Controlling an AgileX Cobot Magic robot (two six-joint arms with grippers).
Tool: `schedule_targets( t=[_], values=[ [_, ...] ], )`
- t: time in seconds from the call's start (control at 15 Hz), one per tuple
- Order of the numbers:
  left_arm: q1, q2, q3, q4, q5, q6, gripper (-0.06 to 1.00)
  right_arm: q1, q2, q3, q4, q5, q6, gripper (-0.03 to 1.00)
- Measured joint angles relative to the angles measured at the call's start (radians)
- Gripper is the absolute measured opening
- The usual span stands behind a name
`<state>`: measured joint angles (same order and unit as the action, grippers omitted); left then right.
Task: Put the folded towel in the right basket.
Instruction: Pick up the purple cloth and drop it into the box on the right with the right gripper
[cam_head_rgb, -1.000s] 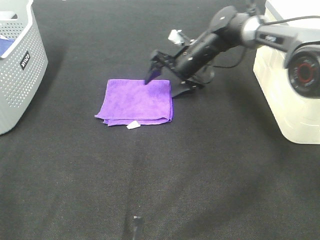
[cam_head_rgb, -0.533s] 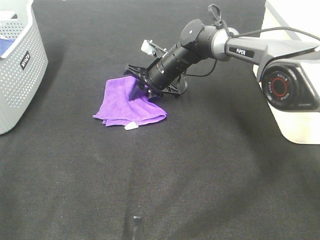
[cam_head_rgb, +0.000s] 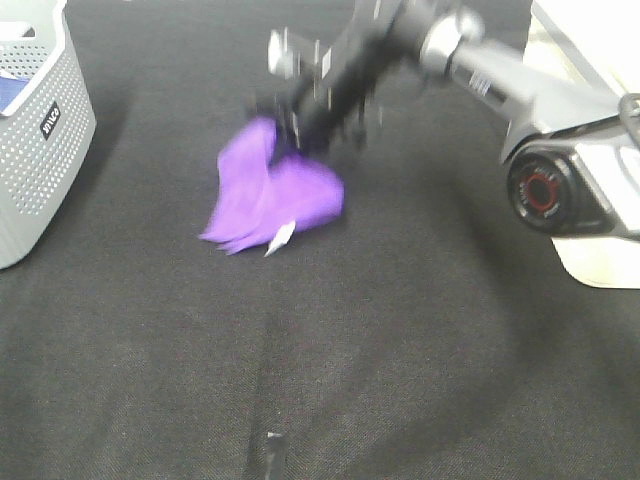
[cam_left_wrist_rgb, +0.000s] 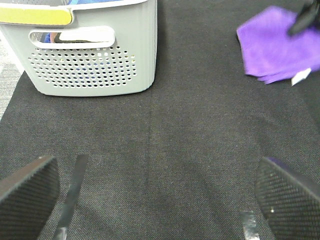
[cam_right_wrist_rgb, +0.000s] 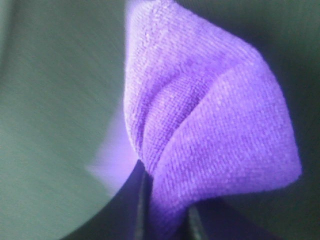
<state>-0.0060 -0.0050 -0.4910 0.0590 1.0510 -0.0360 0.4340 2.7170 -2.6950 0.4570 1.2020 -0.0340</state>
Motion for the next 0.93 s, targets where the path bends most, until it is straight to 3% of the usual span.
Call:
schedule_targets(
  t=[0.2,0.27,0.4,0.53,0.73,0.93],
  values=[
    [0.0,0.0,0.0,0.0,0.0,0.0,0.99,-0.02,-0.172,-0.051,-0.073,0.005,0.008,0.13],
    [0.0,0.0,0.0,0.0,0.0,0.0,0.99,-0.034,-0.262,-0.051,-0.197,0.007,0.007,0.13],
    [0.0,0.0,0.0,0.0,0.0,0.0,0.99,-0.078,-0.358,-0.051,-0.32,0.01,-0.001,0.13],
    [0.0,0.0,0.0,0.0,0.0,0.0,0.99,-0.185,-0.431,-0.051,-0.383,0.01,-0.011,0.13],
    [0.0,0.0,0.0,0.0,0.0,0.0,0.99,-0.37,-0.482,-0.037,-0.399,0.01,-0.018,0.13],
    [0.0,0.0,0.0,0.0,0.0,0.0,0.99,-0.518,-0.488,0.07,-0.403,0.011,-0.025,0.13]
  ],
)
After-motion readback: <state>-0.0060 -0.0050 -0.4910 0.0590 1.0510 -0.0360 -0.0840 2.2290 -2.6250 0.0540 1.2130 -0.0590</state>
